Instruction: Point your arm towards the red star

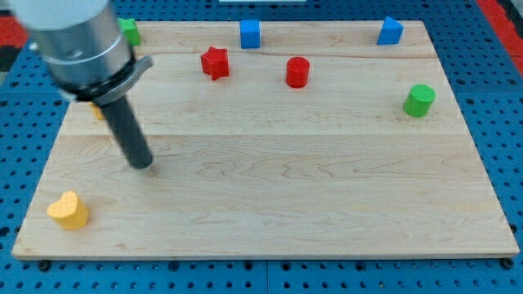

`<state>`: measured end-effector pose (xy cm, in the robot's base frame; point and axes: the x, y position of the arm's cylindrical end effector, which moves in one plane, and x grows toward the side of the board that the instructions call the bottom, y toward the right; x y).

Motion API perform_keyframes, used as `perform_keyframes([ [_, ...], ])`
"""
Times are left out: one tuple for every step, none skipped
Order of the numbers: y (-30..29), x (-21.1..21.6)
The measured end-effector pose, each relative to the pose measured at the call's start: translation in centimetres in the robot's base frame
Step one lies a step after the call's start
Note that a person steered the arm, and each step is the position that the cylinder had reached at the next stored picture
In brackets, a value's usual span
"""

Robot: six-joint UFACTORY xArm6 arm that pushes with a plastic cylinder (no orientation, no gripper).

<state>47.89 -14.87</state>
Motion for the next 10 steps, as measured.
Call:
perform_keyframes([
  [3.1,-3.2],
  [2.9,-6.3],
  [2.8,-9.6],
  [2.8,-12.6],
  [1.7,-14.9],
  [0.3,-17.0],
  [1.4,-21.8],
  [3.0,-22.9],
  [5.5,-22.5],
  [7.2,-20.6],
])
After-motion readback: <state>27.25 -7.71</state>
